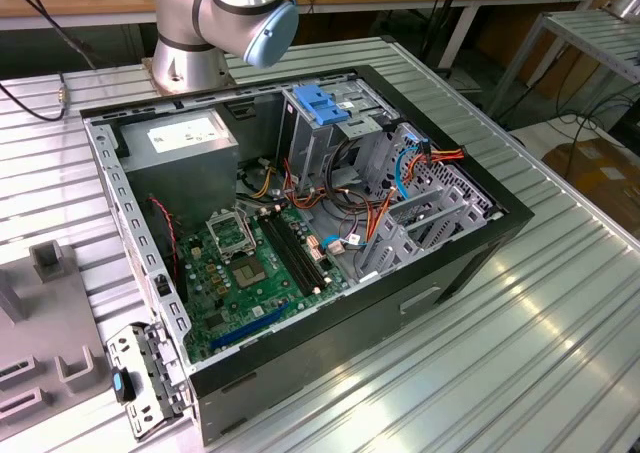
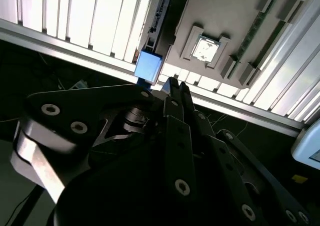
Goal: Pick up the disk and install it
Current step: 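Pick up the disk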
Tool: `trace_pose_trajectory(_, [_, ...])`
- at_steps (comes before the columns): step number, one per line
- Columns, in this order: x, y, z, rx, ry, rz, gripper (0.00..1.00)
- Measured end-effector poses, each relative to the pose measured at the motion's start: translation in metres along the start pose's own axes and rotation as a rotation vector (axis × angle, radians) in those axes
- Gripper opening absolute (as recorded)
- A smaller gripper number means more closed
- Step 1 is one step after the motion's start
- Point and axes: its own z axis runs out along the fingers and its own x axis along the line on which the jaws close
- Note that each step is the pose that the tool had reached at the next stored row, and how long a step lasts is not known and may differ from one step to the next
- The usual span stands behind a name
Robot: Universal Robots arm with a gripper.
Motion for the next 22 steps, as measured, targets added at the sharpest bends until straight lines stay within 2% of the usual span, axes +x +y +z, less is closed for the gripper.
trace_pose_trajectory(13, [-0.0001,0.0000,0.0002,0.0002,-0.0001,-0.001,0.17])
trace_pose_trajectory(15, [-0.0005,0.0001,0.0019,0.0007,0.0002,-0.001,0.17])
trace_pose_trajectory(17, [-0.0005,0.0001,0.0088,0.0011,0.0003,-0.003,0.17])
trace_pose_trajectory(18, [-0.0006,0.0001,0.0104,0.0033,-0.0002,-0.003,0.17])
trace_pose_trajectory(22, [-0.0006,0.0001,0.0115,0.0074,-0.0010,-0.005,0.17])
